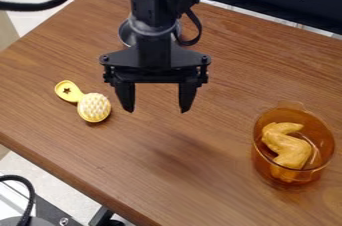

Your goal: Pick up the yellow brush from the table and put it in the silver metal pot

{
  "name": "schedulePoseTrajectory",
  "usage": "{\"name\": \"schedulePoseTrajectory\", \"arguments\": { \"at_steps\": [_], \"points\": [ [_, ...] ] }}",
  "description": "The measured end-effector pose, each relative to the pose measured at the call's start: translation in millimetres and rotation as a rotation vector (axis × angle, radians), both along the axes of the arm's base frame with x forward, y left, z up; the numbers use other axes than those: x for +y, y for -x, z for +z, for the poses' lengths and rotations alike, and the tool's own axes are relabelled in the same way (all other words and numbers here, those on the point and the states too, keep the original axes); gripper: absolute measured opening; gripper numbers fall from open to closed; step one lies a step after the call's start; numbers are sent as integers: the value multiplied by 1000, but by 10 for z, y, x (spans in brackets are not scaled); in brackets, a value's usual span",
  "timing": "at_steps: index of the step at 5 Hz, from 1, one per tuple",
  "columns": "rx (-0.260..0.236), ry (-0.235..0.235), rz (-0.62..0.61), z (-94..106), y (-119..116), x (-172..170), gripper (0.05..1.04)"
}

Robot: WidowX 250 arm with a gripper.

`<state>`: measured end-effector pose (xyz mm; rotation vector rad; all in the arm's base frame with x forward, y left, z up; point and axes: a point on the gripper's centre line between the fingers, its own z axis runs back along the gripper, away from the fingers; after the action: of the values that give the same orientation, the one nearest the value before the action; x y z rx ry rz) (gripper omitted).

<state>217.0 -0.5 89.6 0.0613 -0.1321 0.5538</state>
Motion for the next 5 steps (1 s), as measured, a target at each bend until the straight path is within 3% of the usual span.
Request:
{"name": "schedulePoseTrajectory", "arguments": {
  "at_steps": [1,2,4,5],
  "points": [
    [16,4,3,-35,24,-6,999],
    [-5,42,136,-58,-15,181,999],
    [-97,70,452,-76,-2,689,999],
    [-168,51,681,-78,24,992,999]
  ]
}}
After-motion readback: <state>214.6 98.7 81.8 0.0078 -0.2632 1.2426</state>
